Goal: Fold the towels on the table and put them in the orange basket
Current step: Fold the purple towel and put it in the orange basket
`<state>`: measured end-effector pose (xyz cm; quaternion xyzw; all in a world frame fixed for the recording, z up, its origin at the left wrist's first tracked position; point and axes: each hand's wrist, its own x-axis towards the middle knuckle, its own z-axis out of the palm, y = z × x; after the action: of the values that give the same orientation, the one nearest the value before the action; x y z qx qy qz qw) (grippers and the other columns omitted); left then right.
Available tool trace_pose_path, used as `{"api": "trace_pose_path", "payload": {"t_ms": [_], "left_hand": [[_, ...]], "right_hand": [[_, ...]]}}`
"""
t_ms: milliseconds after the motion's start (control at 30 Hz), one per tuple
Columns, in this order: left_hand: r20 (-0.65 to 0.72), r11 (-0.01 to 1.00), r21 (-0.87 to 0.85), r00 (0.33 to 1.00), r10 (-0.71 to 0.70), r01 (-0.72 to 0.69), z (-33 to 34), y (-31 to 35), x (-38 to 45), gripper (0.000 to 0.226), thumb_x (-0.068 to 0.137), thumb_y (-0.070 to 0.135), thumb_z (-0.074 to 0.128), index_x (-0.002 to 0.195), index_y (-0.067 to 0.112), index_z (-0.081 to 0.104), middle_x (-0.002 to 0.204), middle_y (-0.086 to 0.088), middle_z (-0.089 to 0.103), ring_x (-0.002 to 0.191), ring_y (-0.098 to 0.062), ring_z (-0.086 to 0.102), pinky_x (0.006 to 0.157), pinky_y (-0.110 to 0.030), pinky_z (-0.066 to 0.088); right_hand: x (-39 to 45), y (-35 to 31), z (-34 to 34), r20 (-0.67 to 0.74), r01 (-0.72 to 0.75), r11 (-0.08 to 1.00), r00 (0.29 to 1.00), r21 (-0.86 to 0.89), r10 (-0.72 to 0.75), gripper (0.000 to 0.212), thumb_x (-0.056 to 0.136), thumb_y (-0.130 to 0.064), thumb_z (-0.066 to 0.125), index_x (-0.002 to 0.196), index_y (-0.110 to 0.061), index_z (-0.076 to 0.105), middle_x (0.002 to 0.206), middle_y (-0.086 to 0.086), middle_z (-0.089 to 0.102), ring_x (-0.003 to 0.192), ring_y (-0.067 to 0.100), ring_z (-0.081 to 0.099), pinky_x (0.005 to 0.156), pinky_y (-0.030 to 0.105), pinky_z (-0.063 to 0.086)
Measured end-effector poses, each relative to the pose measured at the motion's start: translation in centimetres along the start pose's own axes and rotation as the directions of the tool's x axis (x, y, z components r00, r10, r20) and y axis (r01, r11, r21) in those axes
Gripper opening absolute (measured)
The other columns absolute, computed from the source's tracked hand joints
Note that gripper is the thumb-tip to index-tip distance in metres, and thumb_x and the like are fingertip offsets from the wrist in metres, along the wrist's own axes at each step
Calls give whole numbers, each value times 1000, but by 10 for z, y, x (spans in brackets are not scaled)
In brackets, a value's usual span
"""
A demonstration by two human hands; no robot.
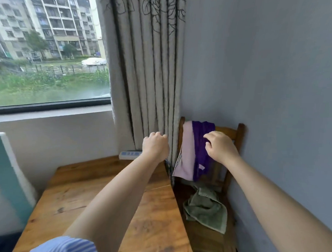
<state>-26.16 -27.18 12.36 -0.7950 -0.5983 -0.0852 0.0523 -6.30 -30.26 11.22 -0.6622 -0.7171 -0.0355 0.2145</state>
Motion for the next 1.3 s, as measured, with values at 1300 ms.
{"api": "trace_pose_path", "payload": {"t_ms": [1300], "left_hand": [[230, 631, -613, 871, -433, 476, 204, 119, 333, 22, 92, 21, 48, 104, 8, 63, 100, -8, 68, 85, -18, 57, 68, -22, 37]], "right_hand": [[266, 241, 174, 221, -147, 946, 972, 290, 83, 33, 88, -15, 57, 119, -4, 59, 114, 14, 57, 107, 24, 54, 92, 24, 39]]}}
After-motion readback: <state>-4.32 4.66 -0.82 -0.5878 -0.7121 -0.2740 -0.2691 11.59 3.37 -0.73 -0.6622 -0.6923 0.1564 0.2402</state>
